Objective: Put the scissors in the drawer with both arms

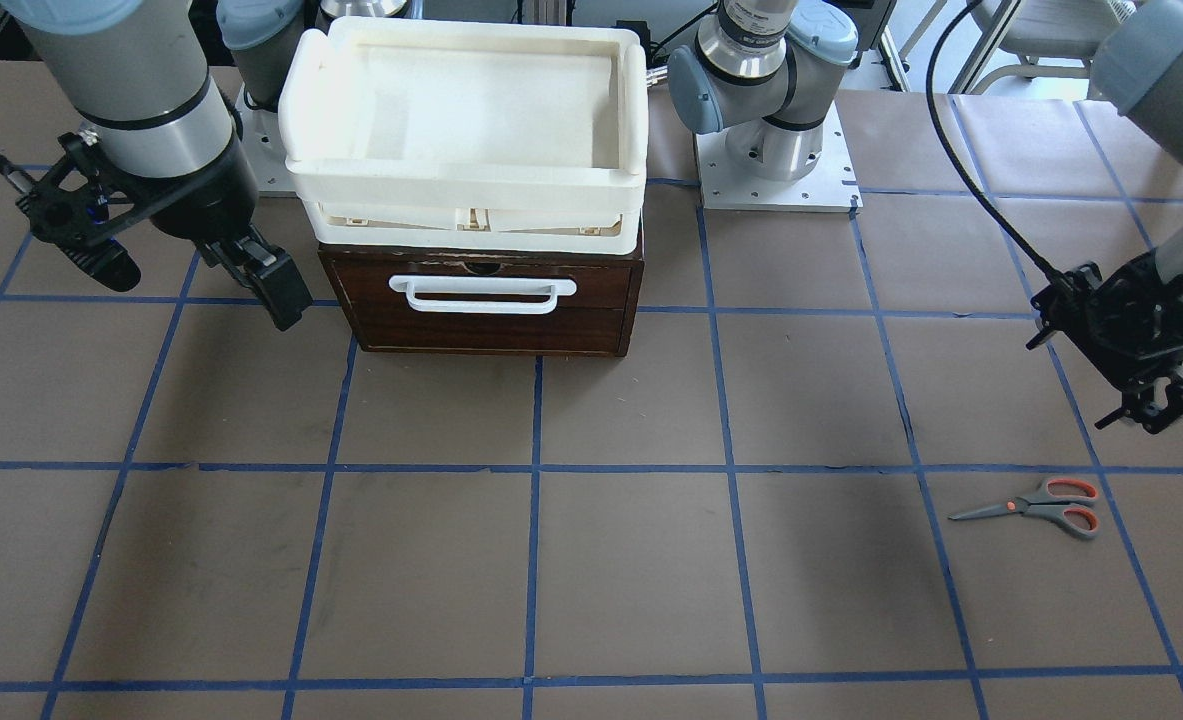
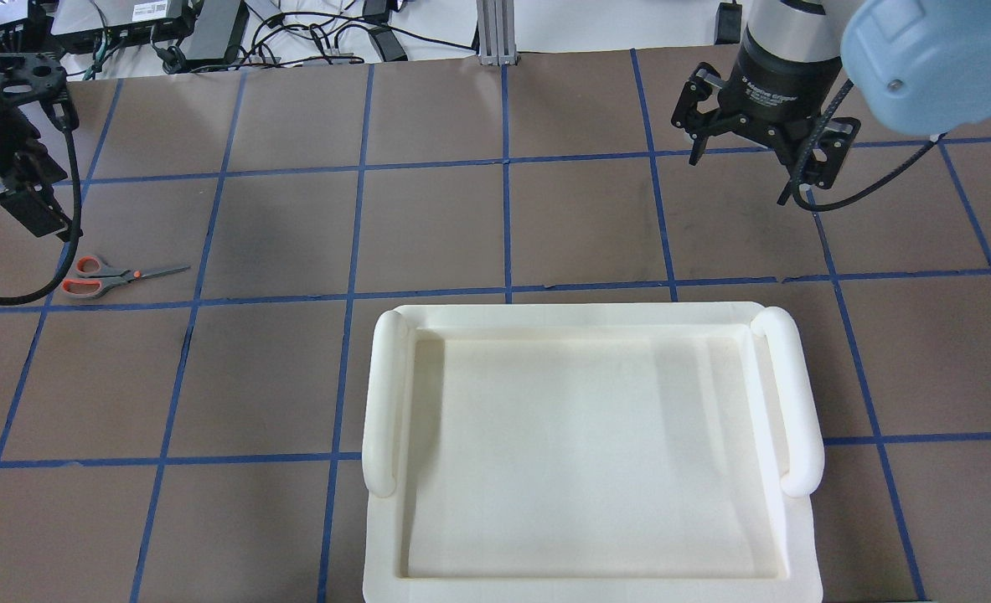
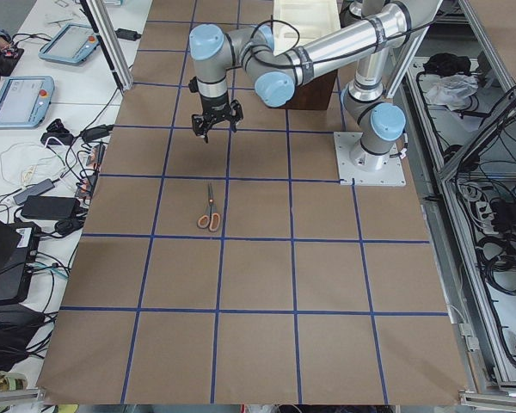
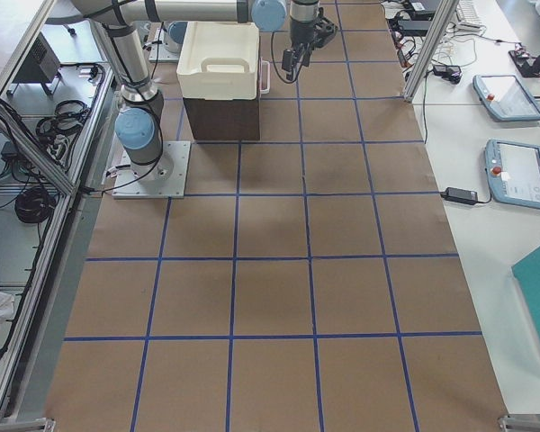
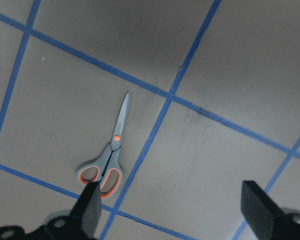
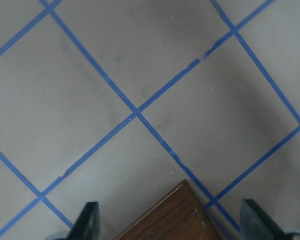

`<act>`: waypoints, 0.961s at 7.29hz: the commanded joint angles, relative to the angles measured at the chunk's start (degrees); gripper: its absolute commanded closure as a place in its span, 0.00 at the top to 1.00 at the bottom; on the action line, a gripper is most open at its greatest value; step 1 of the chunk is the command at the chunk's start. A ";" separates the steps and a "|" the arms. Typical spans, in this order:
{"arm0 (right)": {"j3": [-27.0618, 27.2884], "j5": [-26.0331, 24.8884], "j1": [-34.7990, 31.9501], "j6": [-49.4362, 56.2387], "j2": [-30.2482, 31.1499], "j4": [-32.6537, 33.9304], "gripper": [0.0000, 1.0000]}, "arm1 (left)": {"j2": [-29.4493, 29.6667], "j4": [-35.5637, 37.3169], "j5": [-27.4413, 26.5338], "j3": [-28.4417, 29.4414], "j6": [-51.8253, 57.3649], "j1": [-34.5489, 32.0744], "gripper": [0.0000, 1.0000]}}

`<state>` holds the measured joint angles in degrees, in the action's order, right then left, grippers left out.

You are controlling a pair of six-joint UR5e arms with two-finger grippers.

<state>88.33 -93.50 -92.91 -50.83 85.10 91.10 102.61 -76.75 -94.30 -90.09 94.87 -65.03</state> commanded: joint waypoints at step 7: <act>0.18 0.86 -15.81 -49.80 -12.67 3.47 1.00 | 18.68 25.07 0.25 -3.06 33.46 7.80 1.00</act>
<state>88.54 -92.93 -107.92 -99.16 73.67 93.90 120.85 -54.07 -94.27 -91.37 128.40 -58.12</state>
